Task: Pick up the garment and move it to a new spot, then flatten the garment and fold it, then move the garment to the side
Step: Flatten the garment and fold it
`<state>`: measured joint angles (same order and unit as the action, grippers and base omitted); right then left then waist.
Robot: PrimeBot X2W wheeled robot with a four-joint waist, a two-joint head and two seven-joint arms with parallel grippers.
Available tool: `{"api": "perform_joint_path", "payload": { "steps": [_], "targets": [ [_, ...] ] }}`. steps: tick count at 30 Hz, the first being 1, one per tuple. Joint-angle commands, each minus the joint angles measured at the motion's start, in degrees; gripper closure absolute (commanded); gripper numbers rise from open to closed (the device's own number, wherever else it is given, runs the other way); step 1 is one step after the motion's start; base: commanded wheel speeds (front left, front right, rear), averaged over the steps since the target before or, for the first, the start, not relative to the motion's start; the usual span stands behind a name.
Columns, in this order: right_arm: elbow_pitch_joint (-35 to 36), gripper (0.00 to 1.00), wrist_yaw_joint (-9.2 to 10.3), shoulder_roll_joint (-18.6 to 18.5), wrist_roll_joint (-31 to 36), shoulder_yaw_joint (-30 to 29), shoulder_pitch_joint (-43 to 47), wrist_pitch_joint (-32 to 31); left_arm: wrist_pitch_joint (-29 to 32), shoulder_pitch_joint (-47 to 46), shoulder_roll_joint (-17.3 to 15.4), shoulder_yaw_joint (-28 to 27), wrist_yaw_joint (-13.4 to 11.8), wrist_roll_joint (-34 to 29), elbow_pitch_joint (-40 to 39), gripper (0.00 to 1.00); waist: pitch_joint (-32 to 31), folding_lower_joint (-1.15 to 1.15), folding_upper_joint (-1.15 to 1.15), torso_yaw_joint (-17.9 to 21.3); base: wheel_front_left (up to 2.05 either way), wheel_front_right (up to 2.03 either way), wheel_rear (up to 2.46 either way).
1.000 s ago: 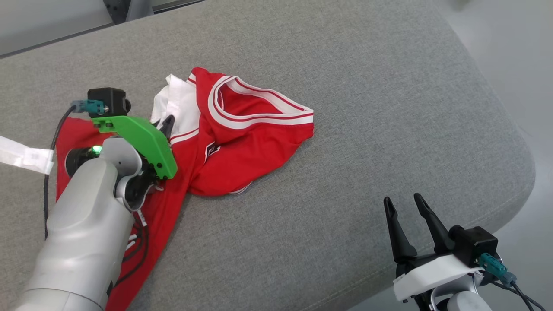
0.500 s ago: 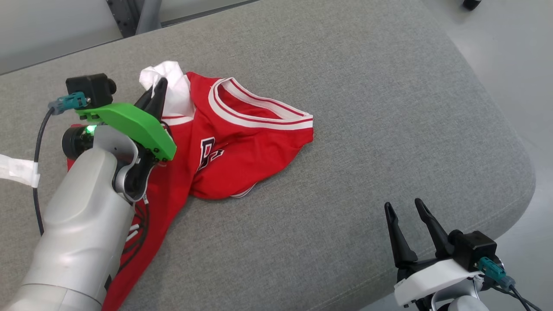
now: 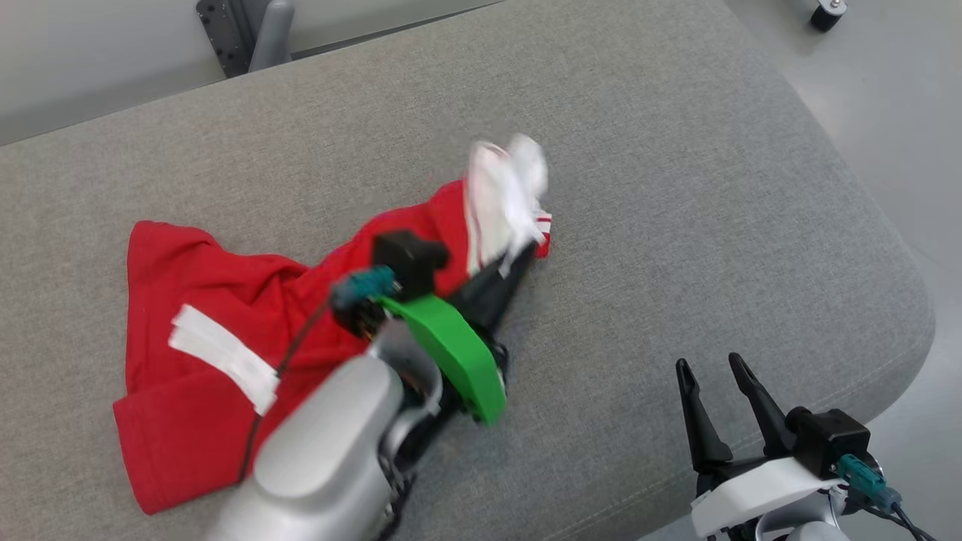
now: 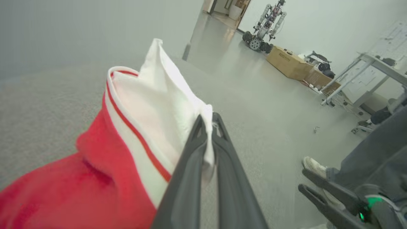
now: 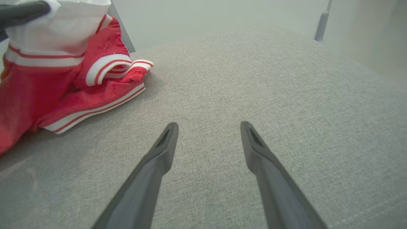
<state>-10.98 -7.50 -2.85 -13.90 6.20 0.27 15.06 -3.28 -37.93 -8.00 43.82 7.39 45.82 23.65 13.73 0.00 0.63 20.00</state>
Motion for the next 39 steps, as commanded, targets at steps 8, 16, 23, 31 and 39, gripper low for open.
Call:
{"api": "perform_joint_path", "payload": {
  "steps": [8,16,23,31,39],
  "targets": [
    [0.5,0.0,0.02,-0.1,-0.9,0.8,-1.3,0.2,-0.1,7.8,0.9,12.6,0.2,-1.0,0.1,1.0,2.5,0.0,-0.63,1.1,0.0,0.0,0.0],
    [0.3,0.0,0.02,-0.1,-1.4,0.6,-1.2,0.2,-7.2,6.3,3.3,19.4,0.2,1.9,6.8,1.0,3.7,0.0,-0.63,2.7,0.0,0.0,0.0],
    [0.3,0.0,0.02,-0.1,-1.3,-0.6,-0.5,0.2,-11.2,5.8,1.4,20.7,0.2,10.2,1.9,0.84,2.9,0.0,-0.63,1.7,0.0,0.0,0.0],
    [0.1,0.0,0.02,-0.1,-0.4,-0.3,-1.3,0.2,-11.8,7.0,1.1,26.7,0.2,14.2,3.2,0.0,2.5,0.0,-0.63,-0.4,0.0,0.0,0.0],
    [-0.1,0.0,0.02,-0.1,0.8,-1.4,-0.2,0.2,-12.0,6.7,-2.5,23.6,0.2,16.7,-3.3,0.0,1.5,0.0,-0.63,-1.9,0.0,0.0,0.0]
  ]
}}
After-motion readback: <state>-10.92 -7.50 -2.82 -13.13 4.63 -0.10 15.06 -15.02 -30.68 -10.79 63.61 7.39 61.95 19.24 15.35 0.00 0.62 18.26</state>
